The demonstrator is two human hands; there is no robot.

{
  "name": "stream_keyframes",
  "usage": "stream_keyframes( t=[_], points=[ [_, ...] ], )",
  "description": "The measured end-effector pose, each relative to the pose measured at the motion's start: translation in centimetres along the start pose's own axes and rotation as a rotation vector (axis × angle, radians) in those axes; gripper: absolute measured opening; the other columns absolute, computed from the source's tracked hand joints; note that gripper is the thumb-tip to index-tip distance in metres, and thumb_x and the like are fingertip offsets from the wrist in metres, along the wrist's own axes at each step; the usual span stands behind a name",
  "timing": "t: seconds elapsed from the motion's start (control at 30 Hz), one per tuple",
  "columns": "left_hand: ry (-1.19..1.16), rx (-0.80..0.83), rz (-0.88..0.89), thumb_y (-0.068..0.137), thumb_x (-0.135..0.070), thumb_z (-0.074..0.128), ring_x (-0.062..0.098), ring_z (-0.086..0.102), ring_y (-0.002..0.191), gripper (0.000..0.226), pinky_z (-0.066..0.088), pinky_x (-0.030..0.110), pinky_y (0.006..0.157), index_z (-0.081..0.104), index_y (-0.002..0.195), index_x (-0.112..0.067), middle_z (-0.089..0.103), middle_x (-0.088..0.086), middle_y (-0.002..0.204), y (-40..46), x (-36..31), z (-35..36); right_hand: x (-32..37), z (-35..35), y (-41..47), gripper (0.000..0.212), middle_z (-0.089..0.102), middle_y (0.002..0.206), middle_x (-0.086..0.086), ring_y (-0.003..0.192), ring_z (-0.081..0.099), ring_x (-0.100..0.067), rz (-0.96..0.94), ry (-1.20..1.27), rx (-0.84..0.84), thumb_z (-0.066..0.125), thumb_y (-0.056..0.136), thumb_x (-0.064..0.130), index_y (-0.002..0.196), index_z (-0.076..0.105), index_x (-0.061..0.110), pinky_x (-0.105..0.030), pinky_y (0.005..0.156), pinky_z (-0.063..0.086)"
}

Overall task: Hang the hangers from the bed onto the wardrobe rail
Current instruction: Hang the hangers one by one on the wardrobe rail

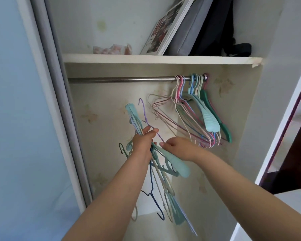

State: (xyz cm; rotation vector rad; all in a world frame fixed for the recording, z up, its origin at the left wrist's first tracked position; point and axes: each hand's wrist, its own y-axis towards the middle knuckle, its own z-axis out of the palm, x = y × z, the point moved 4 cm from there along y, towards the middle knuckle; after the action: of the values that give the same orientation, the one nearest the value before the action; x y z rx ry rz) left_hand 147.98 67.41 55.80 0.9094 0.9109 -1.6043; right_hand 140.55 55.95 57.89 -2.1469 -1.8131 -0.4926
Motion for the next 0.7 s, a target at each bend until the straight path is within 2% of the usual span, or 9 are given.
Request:
stream_keyframes(
  t=[0.03, 0.1, 0.17, 0.23, 0.3, 0.4, 0.53, 0.63, 0.7],
  points=[
    [-0.008, 0.009, -0.004, 0.080, -0.011, 0.076, 0.016, 0.048, 0.060, 0.033, 0.045, 0.025, 0.054, 0.068, 0.111, -0.014, 0.068, 0.013, 0.110, 0.0, 0.0, 0.2, -0.5, 0.0, -0.1, 0.042, 0.064, 0.087, -0.006, 0.087, 0.060, -0.027, -0.009, -0.059, -0.026, 0.039, 0.098, 0.046, 0.084, 0.061, 0.013, -0.033, 0.072, 0.044],
    [0.015, 0.020, 0.001, 0.081, -0.013, 0.075, 0.015, 0.045, 0.057, 0.029, 0.044, 0.024, 0.053, 0.069, 0.109, -0.012, 0.068, 0.006, 0.091, -0.1, 0.0, 0.6, -1.1, -0.3, -0.6, 0.033, 0.066, 0.102, -0.008, 0.096, 0.060, -0.029, -0.021, -0.134, -0.174, 0.035, 0.100, 0.036, 0.096, 0.062, 0.018, -0.035, 0.078, 0.048],
    [0.021, 0.016, 0.010, 0.082, -0.016, 0.075, 0.014, 0.042, 0.055, 0.021, 0.044, 0.024, 0.053, 0.071, 0.103, -0.011, 0.071, 0.004, 0.094, 0.1, -0.1, 0.6, -1.7, -1.0, -1.1, 0.031, 0.067, 0.102, -0.012, 0.095, 0.061, -0.033, -0.012, -0.078, -0.367, 0.032, 0.101, 0.033, 0.102, 0.058, 0.017, -0.035, 0.075, 0.047],
    [0.034, 0.040, 0.029, 0.090, -0.025, 0.066, 0.012, 0.039, 0.052, 0.016, 0.044, 0.023, 0.050, 0.071, 0.098, -0.013, 0.075, 0.001, 0.098, 0.3, -0.3, 0.4, -2.1, -2.6, -1.8, 0.028, 0.066, 0.098, -0.015, 0.093, 0.061, -0.035, -0.008, 0.068, -0.541, 0.033, 0.102, 0.030, 0.103, 0.056, 0.013, -0.033, 0.068, 0.039],
    [0.051, 0.078, 0.049, 0.097, -0.035, 0.054, 0.010, 0.037, 0.045, 0.028, 0.043, 0.021, 0.044, 0.070, 0.095, -0.012, 0.076, -0.002, 0.087, 0.5, -0.5, 0.0, -2.0, -4.6, -1.8, 0.025, 0.066, 0.102, -0.017, 0.096, 0.061, -0.036, -0.016, 0.154, -0.618, 0.035, 0.102, 0.026, 0.113, 0.053, 0.012, -0.035, 0.069, 0.039],
    [0.007, 0.108, 0.034, 0.099, -0.036, 0.049, 0.009, 0.037, 0.038, 0.035, 0.039, 0.021, 0.039, 0.070, 0.089, -0.010, 0.072, 0.001, 0.072, 0.5, -0.6, -0.7, -0.9, -7.1, -0.6, 0.039, 0.065, 0.107, -0.019, 0.092, 0.061, -0.038, -0.052, 0.130, -0.627, 0.034, 0.099, 0.015, 0.138, 0.040, 0.020, -0.039, 0.072, 0.045],
    [0.033, 0.113, 0.042, 0.100, -0.025, 0.050, 0.010, 0.037, 0.040, 0.026, 0.037, 0.021, 0.038, 0.068, 0.088, -0.011, 0.063, 0.002, 0.067, 0.2, -0.9, -1.5, 0.3, -8.8, 1.9, 0.065, 0.064, 0.107, -0.018, 0.077, 0.055, -0.031, 0.038, -0.044, -0.555, 0.030, 0.090, -0.001, 0.145, 0.031, 0.033, -0.033, 0.062, 0.039],
    [0.059, 0.109, 0.062, 0.097, -0.009, 0.050, 0.011, 0.036, 0.043, 0.021, 0.036, 0.020, 0.038, 0.069, 0.089, -0.012, 0.056, 0.002, 0.069, -0.4, -1.3, -2.1, 0.3, -8.6, 4.1, 0.069, 0.062, 0.116, -0.016, 0.093, 0.059, -0.031, 0.061, -0.109, -0.460, 0.031, 0.088, -0.002, 0.146, 0.031, 0.036, -0.033, 0.066, 0.041],
    [0.044, 0.107, 0.063, 0.096, -0.009, 0.052, 0.010, 0.034, 0.043, 0.019, 0.034, 0.019, 0.038, 0.069, 0.088, -0.012, 0.049, 0.000, 0.064, -0.7, -1.7, -2.4, 0.1, -8.0, 5.3, 0.067, 0.061, 0.120, -0.017, 0.104, 0.059, -0.032, 0.075, -0.150, -0.390, 0.034, 0.088, -0.001, 0.145, 0.032, 0.036, -0.035, 0.074, 0.046]
  ],
)
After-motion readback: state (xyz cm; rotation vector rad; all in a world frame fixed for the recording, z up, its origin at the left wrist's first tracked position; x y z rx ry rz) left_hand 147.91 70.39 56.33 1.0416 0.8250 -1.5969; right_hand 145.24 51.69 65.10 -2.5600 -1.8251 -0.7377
